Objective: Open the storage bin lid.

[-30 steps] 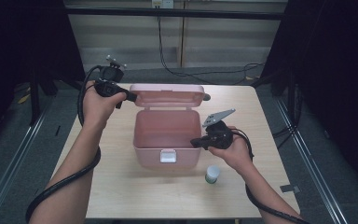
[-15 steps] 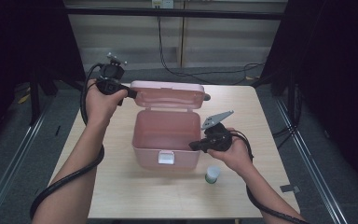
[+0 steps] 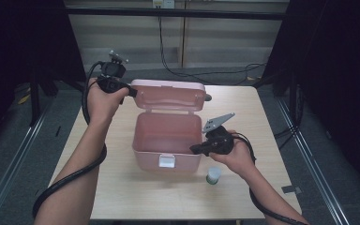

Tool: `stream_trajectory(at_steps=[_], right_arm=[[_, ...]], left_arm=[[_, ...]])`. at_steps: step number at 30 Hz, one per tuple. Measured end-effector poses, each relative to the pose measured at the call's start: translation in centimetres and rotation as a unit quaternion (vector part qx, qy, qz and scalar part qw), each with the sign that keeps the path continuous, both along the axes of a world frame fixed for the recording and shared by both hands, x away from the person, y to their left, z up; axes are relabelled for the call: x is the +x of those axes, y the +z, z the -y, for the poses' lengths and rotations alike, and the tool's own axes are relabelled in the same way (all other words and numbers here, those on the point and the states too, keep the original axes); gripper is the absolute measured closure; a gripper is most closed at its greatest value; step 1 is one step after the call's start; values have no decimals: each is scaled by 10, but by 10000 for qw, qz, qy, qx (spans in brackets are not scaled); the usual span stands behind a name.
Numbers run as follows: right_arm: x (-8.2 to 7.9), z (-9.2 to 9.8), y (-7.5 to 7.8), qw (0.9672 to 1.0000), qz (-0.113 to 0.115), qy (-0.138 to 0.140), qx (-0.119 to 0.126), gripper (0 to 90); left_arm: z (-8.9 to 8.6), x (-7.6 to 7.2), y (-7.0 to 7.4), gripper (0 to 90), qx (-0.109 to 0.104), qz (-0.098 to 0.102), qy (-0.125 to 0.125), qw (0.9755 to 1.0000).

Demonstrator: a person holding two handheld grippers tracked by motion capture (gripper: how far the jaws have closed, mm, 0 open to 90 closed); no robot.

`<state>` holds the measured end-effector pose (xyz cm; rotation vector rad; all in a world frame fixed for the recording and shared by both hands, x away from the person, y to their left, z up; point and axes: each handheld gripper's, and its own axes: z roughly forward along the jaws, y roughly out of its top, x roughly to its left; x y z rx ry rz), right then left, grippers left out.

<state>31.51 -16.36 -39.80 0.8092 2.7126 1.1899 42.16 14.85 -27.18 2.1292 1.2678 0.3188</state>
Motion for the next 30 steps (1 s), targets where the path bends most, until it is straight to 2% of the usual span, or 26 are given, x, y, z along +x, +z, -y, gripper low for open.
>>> stream_trajectory(at_steps=[9,18,22,30], right_arm=[[-3,1,0,10000,-35,2,19,900],[-1,0,-2,10000,-37,51,46,900],[-1,-1,-3,10000,7,53,-35,900],[2,-2,-6,10000,-44,80,27,900]], left_arm=[[6,8,3,808,91,10,32,10000],[8,17,5,819,108,-55,118,9999],[9,22,5,824,137,-94,114,9998],[12,33,6,837,191,-161,138,9996]])
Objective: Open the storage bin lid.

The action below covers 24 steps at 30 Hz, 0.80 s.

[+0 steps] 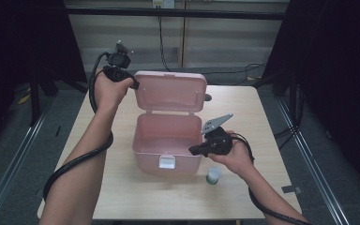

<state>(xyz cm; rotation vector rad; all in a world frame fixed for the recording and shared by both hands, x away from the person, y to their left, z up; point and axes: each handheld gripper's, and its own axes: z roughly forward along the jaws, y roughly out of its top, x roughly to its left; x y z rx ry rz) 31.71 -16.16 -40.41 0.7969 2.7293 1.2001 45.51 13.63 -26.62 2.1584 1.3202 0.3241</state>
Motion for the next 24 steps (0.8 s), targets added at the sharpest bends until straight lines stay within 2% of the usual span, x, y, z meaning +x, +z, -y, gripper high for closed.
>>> stream_trajectory(at_steps=[7,19,24], right_arm=[[0,0,0,10000,69,46,-17,900],[1,1,0,9999,60,83,-26,900],[1,0,1,9999,55,92,-107,900]], left_arm=[[2,9,1,845,51,-56,-5,10000],[2,20,-1,847,54,-134,35,9999],[2,24,-2,847,54,-120,16,9999]])
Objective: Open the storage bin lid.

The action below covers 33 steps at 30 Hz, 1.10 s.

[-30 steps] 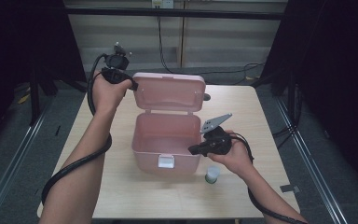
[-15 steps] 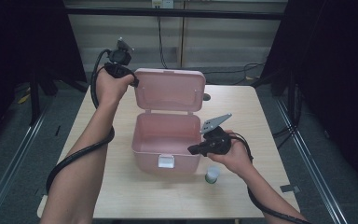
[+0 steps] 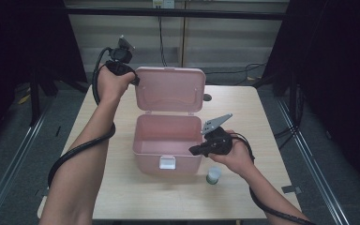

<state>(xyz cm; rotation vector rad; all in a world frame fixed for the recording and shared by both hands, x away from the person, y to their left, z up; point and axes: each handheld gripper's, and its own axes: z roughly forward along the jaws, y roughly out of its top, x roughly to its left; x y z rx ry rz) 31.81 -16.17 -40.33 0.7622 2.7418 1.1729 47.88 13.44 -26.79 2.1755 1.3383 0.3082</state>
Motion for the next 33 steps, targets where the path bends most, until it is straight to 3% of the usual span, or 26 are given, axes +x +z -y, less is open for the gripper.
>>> stream_trajectory(at_steps=[33], right_arm=[[1,2,-1,9999,-23,30,114,900]], left_arm=[[5,31,-12,846,45,-123,55,9999]])
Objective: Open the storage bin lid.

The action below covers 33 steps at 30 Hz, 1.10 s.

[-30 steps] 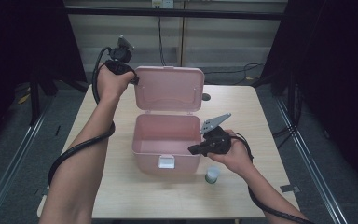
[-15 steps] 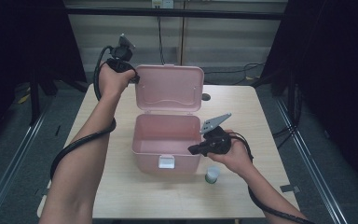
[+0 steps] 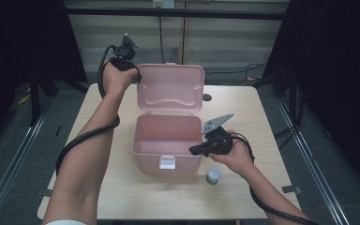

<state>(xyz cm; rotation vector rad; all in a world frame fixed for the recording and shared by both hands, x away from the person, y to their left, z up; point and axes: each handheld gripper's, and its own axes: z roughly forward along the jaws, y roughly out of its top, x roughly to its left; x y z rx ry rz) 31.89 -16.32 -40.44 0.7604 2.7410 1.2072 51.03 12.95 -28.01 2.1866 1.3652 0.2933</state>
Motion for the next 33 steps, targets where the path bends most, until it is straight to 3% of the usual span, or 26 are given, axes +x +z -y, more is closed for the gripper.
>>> stream_trajectory(at_steps=[33], right_arm=[[0,2,-1,9999,-15,0,115,900]], left_arm=[[1,32,-25,838,-102,-245,114,9996]])
